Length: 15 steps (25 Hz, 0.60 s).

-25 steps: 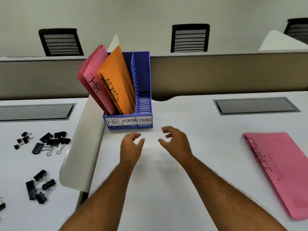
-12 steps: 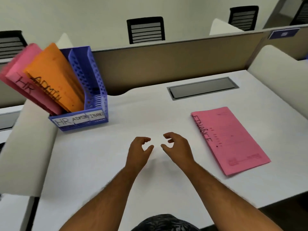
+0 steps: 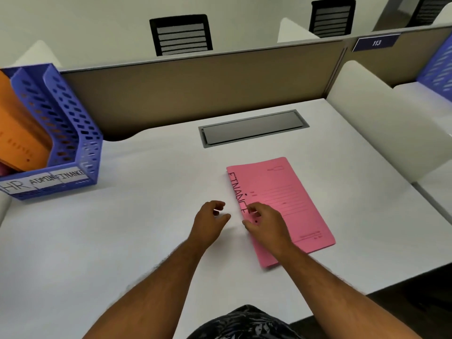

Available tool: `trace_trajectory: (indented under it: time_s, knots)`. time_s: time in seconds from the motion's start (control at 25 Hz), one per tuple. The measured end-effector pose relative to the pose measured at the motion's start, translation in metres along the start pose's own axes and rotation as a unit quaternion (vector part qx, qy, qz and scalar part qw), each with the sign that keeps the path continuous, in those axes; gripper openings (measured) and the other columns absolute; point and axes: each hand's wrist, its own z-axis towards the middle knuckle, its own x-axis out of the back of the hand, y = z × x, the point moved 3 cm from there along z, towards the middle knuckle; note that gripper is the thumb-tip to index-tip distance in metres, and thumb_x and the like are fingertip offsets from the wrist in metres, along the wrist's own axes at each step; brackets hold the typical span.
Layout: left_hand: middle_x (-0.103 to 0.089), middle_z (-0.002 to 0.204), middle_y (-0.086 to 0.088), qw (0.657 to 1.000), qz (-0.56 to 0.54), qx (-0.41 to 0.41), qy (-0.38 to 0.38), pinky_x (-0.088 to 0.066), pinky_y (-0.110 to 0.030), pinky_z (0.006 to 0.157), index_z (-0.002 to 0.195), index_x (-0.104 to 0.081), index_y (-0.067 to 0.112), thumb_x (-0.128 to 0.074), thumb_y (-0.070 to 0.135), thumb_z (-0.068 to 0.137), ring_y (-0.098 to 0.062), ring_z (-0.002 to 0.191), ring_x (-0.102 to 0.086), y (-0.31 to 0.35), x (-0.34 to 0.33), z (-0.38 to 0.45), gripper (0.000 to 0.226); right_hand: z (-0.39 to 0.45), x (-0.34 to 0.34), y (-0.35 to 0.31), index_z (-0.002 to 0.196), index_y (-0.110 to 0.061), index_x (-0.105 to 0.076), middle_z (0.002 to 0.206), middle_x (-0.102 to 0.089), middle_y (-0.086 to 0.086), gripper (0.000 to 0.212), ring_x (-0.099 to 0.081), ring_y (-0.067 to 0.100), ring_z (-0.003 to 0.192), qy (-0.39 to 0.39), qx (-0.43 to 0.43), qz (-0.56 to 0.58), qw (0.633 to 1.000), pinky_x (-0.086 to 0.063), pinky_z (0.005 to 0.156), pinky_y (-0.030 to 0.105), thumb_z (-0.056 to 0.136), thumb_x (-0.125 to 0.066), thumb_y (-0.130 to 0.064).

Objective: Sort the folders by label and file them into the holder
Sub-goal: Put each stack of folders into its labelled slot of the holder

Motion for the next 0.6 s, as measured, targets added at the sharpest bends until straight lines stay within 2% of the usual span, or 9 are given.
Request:
trace_trajectory:
  time_s: [0.12, 0.24, 0.32, 0.4, 0.48, 0.52, 0.6]
  knots:
    - [-0.068, 0.124, 0.002, 0.998, -0.032, 0.052, -0.001, -0.057, -0.037, 0.098, 0.137, -0.065, 0.017, -0.073, 0.023, 0.099, -0.018, 0.109, -0.067, 0.012, -0.024, 0.008, 0.039, 0.004, 0.012, 0.023, 0.136, -0.024, -0.067, 0.127, -0.07, -0.007, 0.05, -0.065, 0.009, 0.107, -0.012, -0.005, -0.01, 1.0, -0.055, 0.098, 0.03, 0.089, -0.081, -0.031]
    - [-0.069, 0.121, -0.003, 0.992, -0.071, 0.104, 0.008, -0.057, -0.05, 0.105, 0.141, -0.062, 0.012, -0.066, 0.02, 0.104, -0.025, 0.115, -0.067, 0.016, -0.042, 0.012, 0.038, 0.006, 0.013, 0.039, 0.137, -0.025, -0.064, 0.134, -0.062, -0.008, 0.055, -0.056, 0.011, 0.117, -0.017, 0.0, -0.037, 0.999, -0.05, 0.101, 0.028, 0.086, -0.082, -0.039]
    - [-0.072, 0.121, -0.005, 0.989, -0.086, 0.12, 0.012, -0.057, -0.05, 0.105, 0.137, -0.065, 0.013, -0.065, 0.018, 0.104, -0.028, 0.116, -0.068, 0.02, -0.053, 0.013, 0.034, 0.009, 0.012, 0.046, 0.136, -0.026, -0.062, 0.141, -0.054, -0.008, 0.059, -0.049, 0.014, 0.125, -0.024, 0.005, -0.07, 0.997, -0.046, 0.105, 0.03, 0.084, -0.082, -0.047]
    - [-0.076, 0.114, -0.002, 0.987, -0.103, 0.124, 0.009, -0.057, -0.044, 0.097, 0.12, -0.073, 0.019, -0.065, 0.014, 0.101, -0.025, 0.106, -0.07, 0.028, -0.06, 0.012, 0.021, 0.014, 0.013, 0.05, 0.137, -0.026, -0.062, 0.143, -0.052, -0.006, 0.063, -0.046, 0.016, 0.128, -0.031, 0.001, -0.074, 0.997, -0.044, 0.107, 0.031, 0.083, -0.082, -0.052]
    - [-0.077, 0.103, 0.003, 0.986, -0.119, 0.116, 0.014, -0.058, -0.039, 0.087, 0.103, -0.073, 0.028, -0.065, 0.007, 0.097, -0.022, 0.098, -0.07, 0.035, -0.064, 0.011, 0.023, 0.019, 0.014, 0.051, 0.137, -0.027, -0.061, 0.144, -0.051, -0.006, 0.066, -0.044, 0.016, 0.128, -0.04, 0.003, -0.072, 0.997, -0.043, 0.107, 0.032, 0.081, -0.081, -0.055]
    - [-0.076, 0.102, 0.003, 0.984, -0.13, 0.116, 0.023, -0.06, -0.039, 0.084, 0.101, -0.071, 0.029, -0.066, 0.004, 0.096, -0.023, 0.096, -0.071, 0.037, -0.065, 0.01, 0.026, 0.021, 0.015, 0.051, 0.137, -0.028, -0.061, 0.143, -0.052, -0.006, 0.066, -0.043, 0.016, 0.128, -0.045, 0.007, -0.074, 0.996, -0.043, 0.106, 0.032, 0.08, -0.081, -0.056]
    - [-0.076, 0.107, -0.006, 0.978, -0.167, 0.121, 0.028, -0.066, -0.046, 0.085, 0.112, -0.069, 0.022, -0.064, 0.0, 0.097, -0.029, 0.097, -0.076, 0.037, -0.066, 0.007, 0.027, 0.024, 0.015, 0.051, 0.137, -0.029, -0.061, 0.143, -0.051, -0.007, 0.067, -0.043, 0.015, 0.127, -0.05, 0.018, -0.076, 0.996, -0.043, 0.103, 0.031, 0.08, -0.081, -0.058]
